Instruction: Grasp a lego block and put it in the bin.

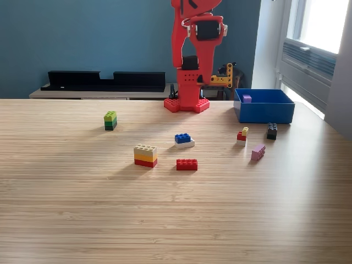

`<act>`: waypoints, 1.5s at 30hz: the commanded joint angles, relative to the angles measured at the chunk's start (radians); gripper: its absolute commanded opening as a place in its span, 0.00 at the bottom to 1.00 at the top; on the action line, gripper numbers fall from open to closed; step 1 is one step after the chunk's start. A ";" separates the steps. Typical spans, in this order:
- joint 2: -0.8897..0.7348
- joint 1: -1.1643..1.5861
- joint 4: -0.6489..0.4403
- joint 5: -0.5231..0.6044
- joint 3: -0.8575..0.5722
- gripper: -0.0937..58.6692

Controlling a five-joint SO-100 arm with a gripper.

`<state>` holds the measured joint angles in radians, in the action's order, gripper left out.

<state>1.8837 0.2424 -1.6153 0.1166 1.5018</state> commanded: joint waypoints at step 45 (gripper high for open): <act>-0.555 1.011 -0.164 -0.230 -0.410 0.44</act>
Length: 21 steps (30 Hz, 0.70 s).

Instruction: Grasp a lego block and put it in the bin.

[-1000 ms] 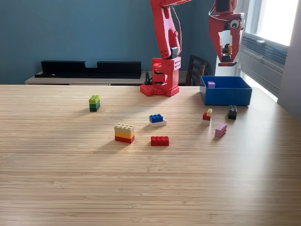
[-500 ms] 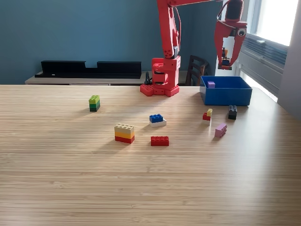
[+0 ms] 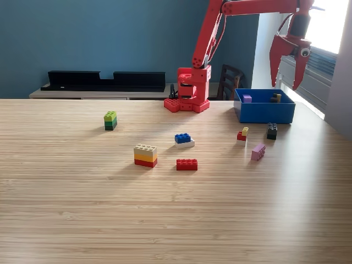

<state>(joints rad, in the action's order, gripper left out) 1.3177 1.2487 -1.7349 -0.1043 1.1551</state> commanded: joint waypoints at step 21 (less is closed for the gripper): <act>0.014 -0.989 -0.037 0.167 -0.169 0.00</act>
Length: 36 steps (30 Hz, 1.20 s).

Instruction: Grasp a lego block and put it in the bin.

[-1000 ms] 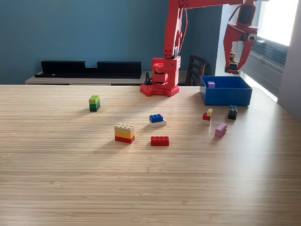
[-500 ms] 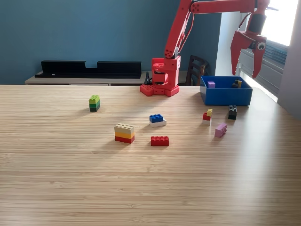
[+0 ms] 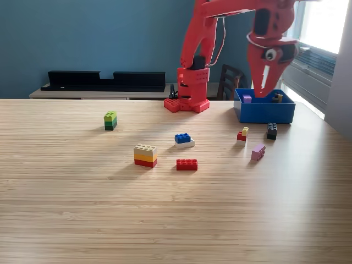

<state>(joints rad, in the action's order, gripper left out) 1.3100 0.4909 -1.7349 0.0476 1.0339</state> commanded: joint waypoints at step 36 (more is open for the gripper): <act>0.012 -0.540 0.132 0.008 0.063 0.00</act>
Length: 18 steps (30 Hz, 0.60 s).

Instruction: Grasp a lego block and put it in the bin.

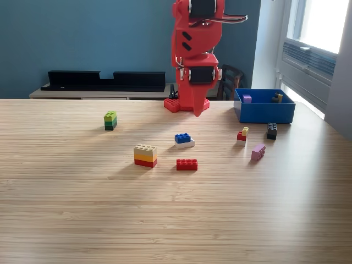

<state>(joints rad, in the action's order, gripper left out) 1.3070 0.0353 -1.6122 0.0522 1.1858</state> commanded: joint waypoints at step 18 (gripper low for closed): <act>0.006 -0.268 0.071 0.055 -0.181 0.45</act>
<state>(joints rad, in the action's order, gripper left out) 1.2947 -0.2255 -1.5677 0.1058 1.0216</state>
